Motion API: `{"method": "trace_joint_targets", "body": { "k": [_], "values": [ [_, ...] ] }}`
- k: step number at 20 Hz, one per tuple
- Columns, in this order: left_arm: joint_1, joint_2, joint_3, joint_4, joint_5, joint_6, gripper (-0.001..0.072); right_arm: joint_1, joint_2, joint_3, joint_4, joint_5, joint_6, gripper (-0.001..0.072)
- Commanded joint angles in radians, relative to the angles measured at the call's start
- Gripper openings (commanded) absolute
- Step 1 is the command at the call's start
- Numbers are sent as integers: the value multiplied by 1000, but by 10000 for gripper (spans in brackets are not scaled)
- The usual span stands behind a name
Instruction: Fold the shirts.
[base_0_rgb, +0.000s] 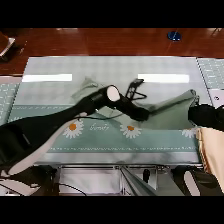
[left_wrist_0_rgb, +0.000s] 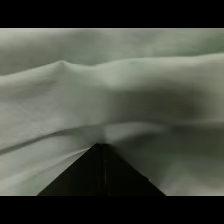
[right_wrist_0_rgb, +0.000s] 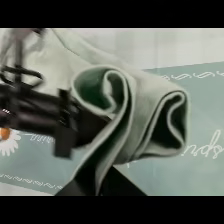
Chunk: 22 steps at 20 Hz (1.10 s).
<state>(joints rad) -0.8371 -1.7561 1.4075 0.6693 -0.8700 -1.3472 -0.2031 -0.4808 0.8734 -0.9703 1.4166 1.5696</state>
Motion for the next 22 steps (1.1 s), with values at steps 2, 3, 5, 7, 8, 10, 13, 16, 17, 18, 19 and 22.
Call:
{"method": "trace_joint_targets", "body": {
  "k": [2, 3, 5, 7, 8, 10, 13, 16, 17, 18, 19, 22],
  "values": [
    [-68, -77, 39, -83, -48, -4, 16, -1, 14, -1, 30, -5, -2, 36],
    [-35, -70, 43, -83, -60, -3, 16, -1, 14, -1, 33, -6, -2, 36],
    [79, -36, 42, -82, -91, -5, 16, -1, 13, -1, 42, -9, -2, 36],
    [238, 33, 31, -43, -138, -19, 16, 0, -15, -1, 87, -10, -9, 36],
    [321, 84, 13, -25, -152, -19, 16, 0, -43, -1, 126, -15, -27, 36],
    [494, 230, -58, 20, -156, -14, 16, 21, -122, -1, 245, -74, -78, 36],
    [729, 510, -215, 82, -164, 39, 16, 220, -303, 3, 362, -279, -146, 36],
    [895, 793, -402, 87, -162, 81, 16, 454, -563, 92, 363, -458, -170, 36],
    [930, 873, -457, 88, -162, 83, 16, 516, -662, 155, 363, -497, -177, 36],
    [957, 945, -507, 88, -160, 84, 17, 560, -754, 223, 363, -517, -183, 36],
    [981, 1014, -555, 95, -160, 83, 16, 595, -853, 303, 360, -525, -190, 36],
    [1019, 1154, -658, 95, -159, 82, 17, 641, -1097, 524, 360, -493, -177, 36]
  ]
}}
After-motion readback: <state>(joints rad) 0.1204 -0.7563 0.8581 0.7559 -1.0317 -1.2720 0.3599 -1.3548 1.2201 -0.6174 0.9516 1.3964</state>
